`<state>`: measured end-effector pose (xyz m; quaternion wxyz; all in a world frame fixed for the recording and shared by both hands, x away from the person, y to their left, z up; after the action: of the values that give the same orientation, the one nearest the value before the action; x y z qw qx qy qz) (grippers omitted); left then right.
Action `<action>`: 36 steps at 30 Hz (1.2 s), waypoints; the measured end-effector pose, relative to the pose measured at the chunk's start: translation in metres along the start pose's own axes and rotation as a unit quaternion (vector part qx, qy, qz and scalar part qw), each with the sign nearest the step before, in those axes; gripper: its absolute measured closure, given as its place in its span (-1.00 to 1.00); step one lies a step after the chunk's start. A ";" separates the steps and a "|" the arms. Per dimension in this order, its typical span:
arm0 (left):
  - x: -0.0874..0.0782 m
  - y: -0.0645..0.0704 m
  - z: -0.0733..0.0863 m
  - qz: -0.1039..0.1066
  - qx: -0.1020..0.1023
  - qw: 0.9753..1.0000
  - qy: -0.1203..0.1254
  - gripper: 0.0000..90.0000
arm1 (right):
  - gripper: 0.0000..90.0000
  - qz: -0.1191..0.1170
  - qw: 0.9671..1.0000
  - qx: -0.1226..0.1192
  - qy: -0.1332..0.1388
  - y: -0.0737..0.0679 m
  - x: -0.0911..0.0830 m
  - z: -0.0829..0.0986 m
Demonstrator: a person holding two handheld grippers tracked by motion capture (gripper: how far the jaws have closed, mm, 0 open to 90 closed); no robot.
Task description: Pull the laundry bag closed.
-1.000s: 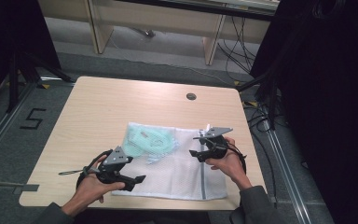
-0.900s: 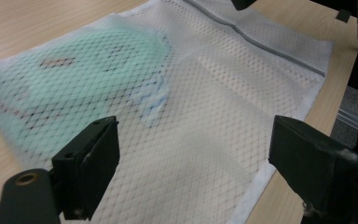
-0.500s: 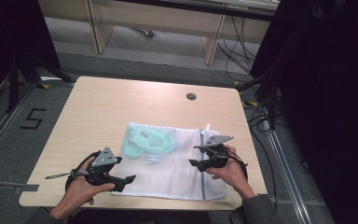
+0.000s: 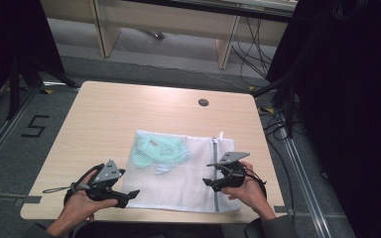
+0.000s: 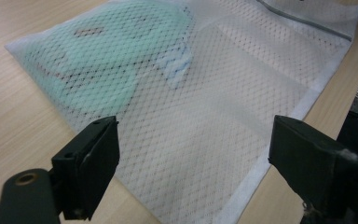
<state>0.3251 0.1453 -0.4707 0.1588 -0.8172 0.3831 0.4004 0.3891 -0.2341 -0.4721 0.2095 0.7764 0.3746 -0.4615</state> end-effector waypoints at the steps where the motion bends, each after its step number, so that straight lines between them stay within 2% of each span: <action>1: 0.001 0.001 0.001 0.006 0.005 1.000 -0.001 -0.65 | -0.40 -0.001 1.000 -0.006 -0.011 0.000 -0.002 0.001; 2: 0.000 0.001 0.002 -0.002 0.011 1.000 -0.011 -0.65 | -0.40 0.001 1.000 0.005 0.005 -0.003 0.001 0.004; 4: 0.001 0.004 0.003 0.002 0.014 1.000 -0.012 -0.65 | -0.40 0.001 1.000 -0.006 -0.010 0.000 -0.002 0.007; 5: 0.001 0.005 0.003 -0.001 0.019 1.000 -0.014 -0.65 | -0.41 0.008 1.000 -0.003 0.003 -0.001 0.000 0.008; 6: 0.002 0.006 0.004 0.004 0.018 1.000 -0.014 -0.65 | -0.41 0.005 1.000 -0.005 -0.005 -0.001 -0.001 0.010; 7: 0.000 0.007 0.004 -0.002 0.019 1.000 -0.016 -0.65 | -0.43 0.005 1.000 -0.003 -0.004 -0.002 -0.001 0.012; 8: 0.000 0.007 0.005 0.005 0.021 1.000 -0.012 -0.65 | -0.44 0.005 1.000 -0.005 -0.007 -0.003 -0.001 0.014; 9: -0.001 0.008 0.006 0.007 0.012 1.000 -0.009 -0.65 | -0.44 0.006 1.000 -0.005 -0.008 -0.004 -0.002 0.015; 11: -0.003 0.009 0.008 0.005 0.008 1.000 -0.007 -0.65 | -0.44 0.009 1.000 -0.005 -0.005 -0.005 -0.002 0.018; 13: -0.004 0.008 0.010 0.001 0.011 1.000 -0.010 -0.65 | -0.44 0.005 1.000 -0.007 -0.016 -0.006 -0.005 0.020; 15: -0.004 0.010 0.012 0.003 0.011 1.000 -0.012 -0.65 | -0.44 0.005 1.000 0.002 -0.008 -0.010 -0.005 0.023; 16: -0.004 0.010 0.013 0.000 0.011 1.000 -0.014 -0.65 | -0.44 0.002 1.000 0.000 -0.019 -0.010 -0.008 0.025; 17: -0.004 0.011 0.014 0.000 0.008 1.000 -0.014 -0.65 | -0.44 0.009 1.000 -0.003 -0.004 -0.010 -0.006 0.026; 21: -0.005 0.010 0.014 -0.006 0.001 1.000 -0.013 -0.65 | -0.45 0.020 1.000 0.003 -0.006 -0.013 -0.010 0.033; 22: -0.006 0.009 0.014 -0.013 0.002 1.000 -0.011 -0.65 | -0.45 0.013 1.000 0.010 -0.017 -0.015 -0.012 0.034; 23: -0.006 0.008 0.014 -0.011 -0.002 1.000 -0.009 -0.65 | -0.45 0.018 1.000 0.010 -0.003 -0.016 -0.010 0.035; 24: -0.006 0.007 0.014 -0.011 -0.008 1.000 -0.006 -0.65 | -0.45 0.012 1.000 0.011 -0.018 -0.016 -0.013 0.037; 25: -0.006 0.007 0.014 -0.011 -0.009 1.000 -0.004 -0.65 | -0.45 0.014 1.000 0.013 -0.006 -0.017 -0.011 0.037; 26: -0.007 0.006 0.014 -0.016 -0.003 1.000 -0.008 -0.65 | -0.45 0.016 1.000 0.006 -0.011 -0.017 -0.011 0.038; 28: -0.006 0.007 0.014 -0.010 -0.007 1.000 -0.008 -0.65 | -0.45 0.010 1.000 0.010 -0.025 -0.018 -0.013 0.038; 30: -0.006 0.008 0.013 -0.015 -0.004 1.000 -0.007 -0.64 | -0.45 0.013 1.000 0.010 -0.013 -0.018 -0.010 0.038; 31: -0.006 0.007 0.013 -0.015 0.008 1.000 -0.006 -0.64 | -0.46 0.012 1.000 0.010 -0.020 -0.018 -0.011 0.038; 36: -0.006 0.008 0.013 -0.015 0.002 1.000 -0.005 -0.63 | -0.46 0.012 1.000 0.006 -0.019 -0.018 -0.010 0.038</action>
<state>0.3103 0.1506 -0.4736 0.1691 -0.8204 0.3705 0.4014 0.3505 -0.2519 -0.4811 0.2179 0.7730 0.3584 -0.4759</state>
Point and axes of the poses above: each handheld gripper's, and its own axes: x roughly forward along the jaws, z roughly out of its underside, y roughly to its right, the point moved 1 cm from there along x, roughly forward along the jaws, and after that the axes turned 13 degrees about -y, right-handed, at the moved point
